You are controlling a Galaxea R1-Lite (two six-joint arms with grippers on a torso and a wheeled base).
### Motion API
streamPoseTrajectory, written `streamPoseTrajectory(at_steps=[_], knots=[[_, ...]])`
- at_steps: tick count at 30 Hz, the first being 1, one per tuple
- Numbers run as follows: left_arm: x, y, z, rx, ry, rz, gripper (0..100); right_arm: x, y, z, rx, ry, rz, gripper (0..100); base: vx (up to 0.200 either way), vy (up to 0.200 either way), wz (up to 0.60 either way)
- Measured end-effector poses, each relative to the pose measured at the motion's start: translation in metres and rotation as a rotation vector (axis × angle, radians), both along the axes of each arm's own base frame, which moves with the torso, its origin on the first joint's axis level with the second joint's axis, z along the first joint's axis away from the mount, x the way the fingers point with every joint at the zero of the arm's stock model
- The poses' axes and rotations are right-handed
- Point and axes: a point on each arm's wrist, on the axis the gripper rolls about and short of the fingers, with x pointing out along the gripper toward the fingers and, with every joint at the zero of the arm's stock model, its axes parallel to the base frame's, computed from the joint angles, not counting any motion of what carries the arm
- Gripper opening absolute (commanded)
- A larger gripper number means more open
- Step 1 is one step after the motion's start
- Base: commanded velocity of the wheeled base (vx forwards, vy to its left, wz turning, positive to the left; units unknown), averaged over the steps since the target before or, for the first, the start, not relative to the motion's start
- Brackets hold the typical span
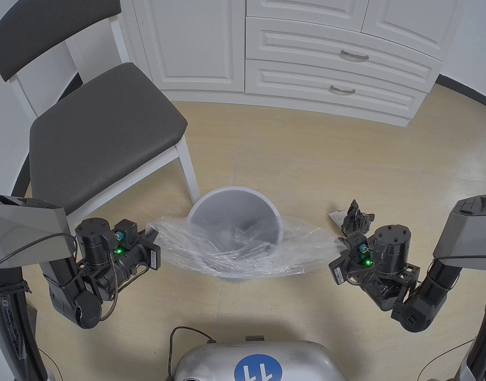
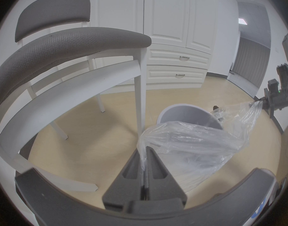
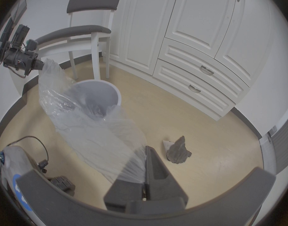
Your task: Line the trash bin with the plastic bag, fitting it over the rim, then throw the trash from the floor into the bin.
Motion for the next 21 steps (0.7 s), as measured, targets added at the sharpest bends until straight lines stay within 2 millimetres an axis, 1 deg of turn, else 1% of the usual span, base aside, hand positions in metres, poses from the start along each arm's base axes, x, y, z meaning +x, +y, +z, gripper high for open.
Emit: streamPoseTrajectory(at_steps=[4,9,16,21], knots=[[-0.008,0.002,0.0,0.033,0.013,-0.021,0,-0.006,-0.004,0.002,-0.014,0.007,0.008,0,0.0,0.0,0.0],[-0.021,0.004,0.004,0.058,0.021,-0.078,0,-0.01,-0.012,0.005,-0.036,0.01,0.034,0,0.0,0.0,0.0],[-0.034,0.008,0.005,0.118,0.03,-0.104,0,-0.019,-0.023,0.002,-0.094,0.043,0.071,0,0.0,0.0,0.0],[-0.045,0.013,0.001,0.185,0.04,-0.205,0,-0.021,-0.028,0.002,-0.12,0.048,0.067,0,0.0,0.0,0.0]])
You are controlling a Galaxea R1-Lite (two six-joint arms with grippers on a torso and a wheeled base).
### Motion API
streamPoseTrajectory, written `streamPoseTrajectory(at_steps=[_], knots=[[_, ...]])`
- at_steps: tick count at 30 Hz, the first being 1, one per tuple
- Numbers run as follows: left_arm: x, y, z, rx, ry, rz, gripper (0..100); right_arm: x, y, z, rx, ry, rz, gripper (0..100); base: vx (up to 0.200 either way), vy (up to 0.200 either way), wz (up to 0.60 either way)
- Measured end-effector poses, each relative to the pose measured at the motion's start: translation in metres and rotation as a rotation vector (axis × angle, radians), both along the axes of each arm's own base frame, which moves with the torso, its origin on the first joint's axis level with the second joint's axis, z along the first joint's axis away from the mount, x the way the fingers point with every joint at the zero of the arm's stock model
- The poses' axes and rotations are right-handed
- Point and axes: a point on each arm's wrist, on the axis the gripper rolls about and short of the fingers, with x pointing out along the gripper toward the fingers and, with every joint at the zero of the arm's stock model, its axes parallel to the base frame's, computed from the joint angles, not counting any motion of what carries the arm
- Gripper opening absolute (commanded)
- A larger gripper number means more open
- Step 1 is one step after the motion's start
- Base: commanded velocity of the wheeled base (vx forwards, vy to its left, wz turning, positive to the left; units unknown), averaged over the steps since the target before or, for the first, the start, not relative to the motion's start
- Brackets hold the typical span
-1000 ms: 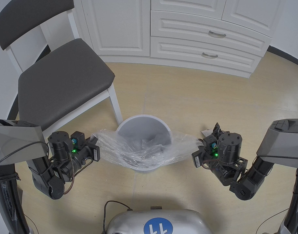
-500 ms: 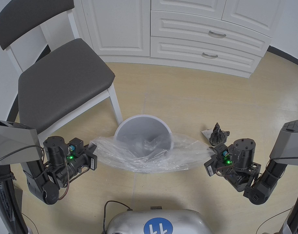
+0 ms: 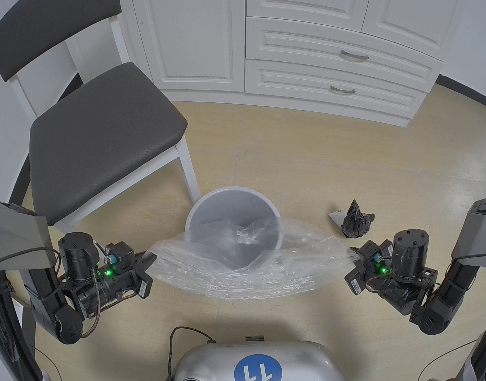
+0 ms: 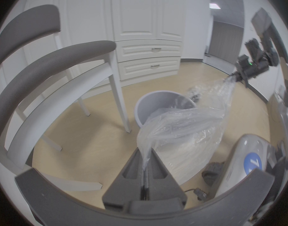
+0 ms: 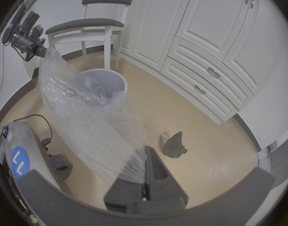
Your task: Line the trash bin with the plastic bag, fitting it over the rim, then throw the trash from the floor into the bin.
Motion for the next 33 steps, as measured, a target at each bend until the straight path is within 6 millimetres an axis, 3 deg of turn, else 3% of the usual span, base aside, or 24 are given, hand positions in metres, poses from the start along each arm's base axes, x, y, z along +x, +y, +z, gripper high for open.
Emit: streamPoseTrajectory(at_steps=[14,20,27,33], knots=[[-0.017,0.013,0.006,0.038,-0.004,-0.036,0,-0.011,-0.015,0.007,-0.053,-0.004,-0.012,0,0.0,0.0,0.0],[-0.016,0.01,0.001,0.041,0.014,-0.047,0,-0.012,-0.012,-0.001,-0.085,0.018,0.006,0,0.0,0.0,0.0],[-0.002,0.006,-0.014,0.035,0.051,-0.045,0,0.003,0.002,-0.022,-0.098,0.051,0.017,0,0.0,0.0,0.0],[0.025,0.001,-0.03,-0.032,0.072,0.053,0,0.031,0.015,-0.04,-0.047,0.03,-0.066,0,0.0,0.0,0.0]])
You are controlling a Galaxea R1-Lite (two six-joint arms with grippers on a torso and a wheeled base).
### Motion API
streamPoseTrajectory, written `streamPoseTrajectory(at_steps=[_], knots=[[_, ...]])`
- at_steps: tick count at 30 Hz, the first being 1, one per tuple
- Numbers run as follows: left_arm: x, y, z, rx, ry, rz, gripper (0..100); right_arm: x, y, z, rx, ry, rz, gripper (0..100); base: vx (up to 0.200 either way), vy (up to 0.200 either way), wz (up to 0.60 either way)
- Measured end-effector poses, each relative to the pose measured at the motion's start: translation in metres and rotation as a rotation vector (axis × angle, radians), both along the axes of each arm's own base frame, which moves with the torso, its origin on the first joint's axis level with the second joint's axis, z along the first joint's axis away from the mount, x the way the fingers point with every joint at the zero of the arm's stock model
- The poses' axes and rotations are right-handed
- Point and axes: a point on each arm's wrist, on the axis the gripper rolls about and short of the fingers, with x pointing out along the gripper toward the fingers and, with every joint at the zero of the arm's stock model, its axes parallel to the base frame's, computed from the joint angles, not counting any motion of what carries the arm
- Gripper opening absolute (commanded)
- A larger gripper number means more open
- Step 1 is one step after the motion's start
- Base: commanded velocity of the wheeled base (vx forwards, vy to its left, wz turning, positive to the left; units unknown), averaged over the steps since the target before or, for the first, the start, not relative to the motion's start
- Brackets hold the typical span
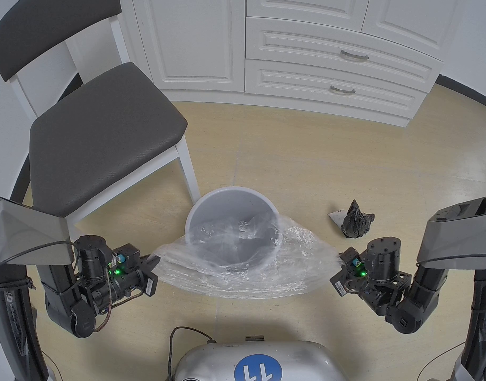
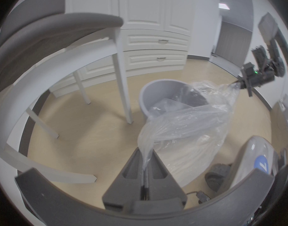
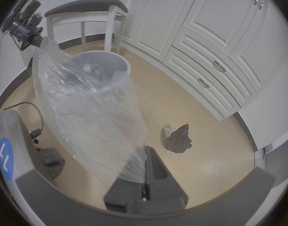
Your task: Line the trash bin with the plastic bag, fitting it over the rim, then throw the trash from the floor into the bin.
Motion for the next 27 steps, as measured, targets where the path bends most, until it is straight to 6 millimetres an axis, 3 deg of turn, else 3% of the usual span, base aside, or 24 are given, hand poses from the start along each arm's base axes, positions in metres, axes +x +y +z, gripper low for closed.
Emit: streamPoseTrajectory(at_steps=[15,20,27], knots=[[0.053,-0.034,-0.004,-0.092,-0.131,0.272,0,0.068,0.032,-0.02,0.181,-0.183,-0.187,0,0.0,0.0,0.0],[0.06,-0.04,-0.007,-0.103,-0.146,0.289,0,0.079,0.035,-0.029,0.196,-0.205,-0.215,0,0.0,0.0,0.0],[0.056,-0.04,-0.015,-0.083,-0.117,0.287,0,0.077,0.03,-0.043,0.152,-0.165,-0.22,0,0.0,0.0,0.0]])
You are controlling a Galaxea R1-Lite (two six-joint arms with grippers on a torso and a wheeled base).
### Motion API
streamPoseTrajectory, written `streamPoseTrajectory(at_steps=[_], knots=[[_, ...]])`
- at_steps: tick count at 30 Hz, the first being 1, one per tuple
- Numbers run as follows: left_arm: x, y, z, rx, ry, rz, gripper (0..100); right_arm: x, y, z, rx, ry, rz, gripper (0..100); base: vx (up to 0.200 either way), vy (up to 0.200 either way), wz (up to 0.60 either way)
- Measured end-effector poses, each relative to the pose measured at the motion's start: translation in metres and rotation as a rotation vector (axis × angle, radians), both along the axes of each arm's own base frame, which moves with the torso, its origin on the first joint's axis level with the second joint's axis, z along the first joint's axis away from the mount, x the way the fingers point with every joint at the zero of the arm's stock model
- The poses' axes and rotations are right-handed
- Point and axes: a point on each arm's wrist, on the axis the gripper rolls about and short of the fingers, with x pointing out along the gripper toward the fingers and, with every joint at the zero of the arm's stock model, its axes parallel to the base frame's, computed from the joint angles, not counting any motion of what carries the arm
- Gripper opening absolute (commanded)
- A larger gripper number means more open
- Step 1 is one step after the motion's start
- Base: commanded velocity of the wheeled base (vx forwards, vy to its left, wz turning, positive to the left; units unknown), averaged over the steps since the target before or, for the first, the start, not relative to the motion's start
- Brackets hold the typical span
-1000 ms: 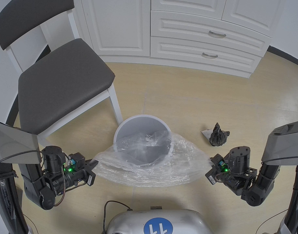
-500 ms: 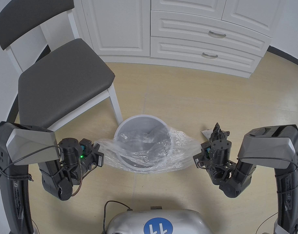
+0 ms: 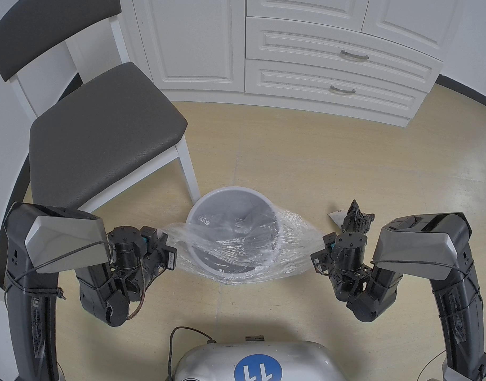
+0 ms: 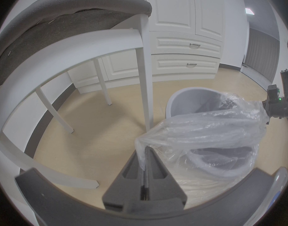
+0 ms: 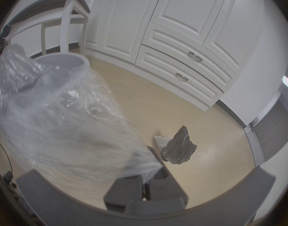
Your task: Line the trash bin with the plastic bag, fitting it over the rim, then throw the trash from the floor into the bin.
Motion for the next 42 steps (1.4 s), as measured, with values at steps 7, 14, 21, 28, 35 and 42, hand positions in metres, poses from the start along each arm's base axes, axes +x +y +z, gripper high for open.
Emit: streamPoseTrajectory(at_steps=[7,14,21,28,35,42], knots=[[-0.01,0.007,0.007,0.019,0.013,0.0,0,-0.01,-0.006,-0.006,-0.041,0.039,0.005,0,0.0,0.0,0.0],[-0.015,0.013,0.015,0.033,0.005,0.006,0,-0.023,-0.006,-0.003,-0.044,0.043,0.032,0,0.0,0.0,0.0],[-0.017,0.014,0.017,0.035,0.006,0.003,0,-0.044,-0.012,0.008,-0.071,0.08,0.102,100,0.0,0.0,0.0],[-0.02,0.014,0.018,0.037,0.009,-0.001,0,-0.064,-0.023,0.031,-0.031,0.102,0.291,100,0.0,0.0,0.0],[-0.021,0.014,0.019,0.038,0.009,-0.003,0,-0.068,-0.058,0.048,0.06,0.12,0.556,100,0.0,0.0,0.0],[-0.022,0.014,0.019,0.037,0.009,-0.004,0,-0.055,-0.115,0.059,0.206,0.1,0.693,100,0.0,0.0,0.0]])
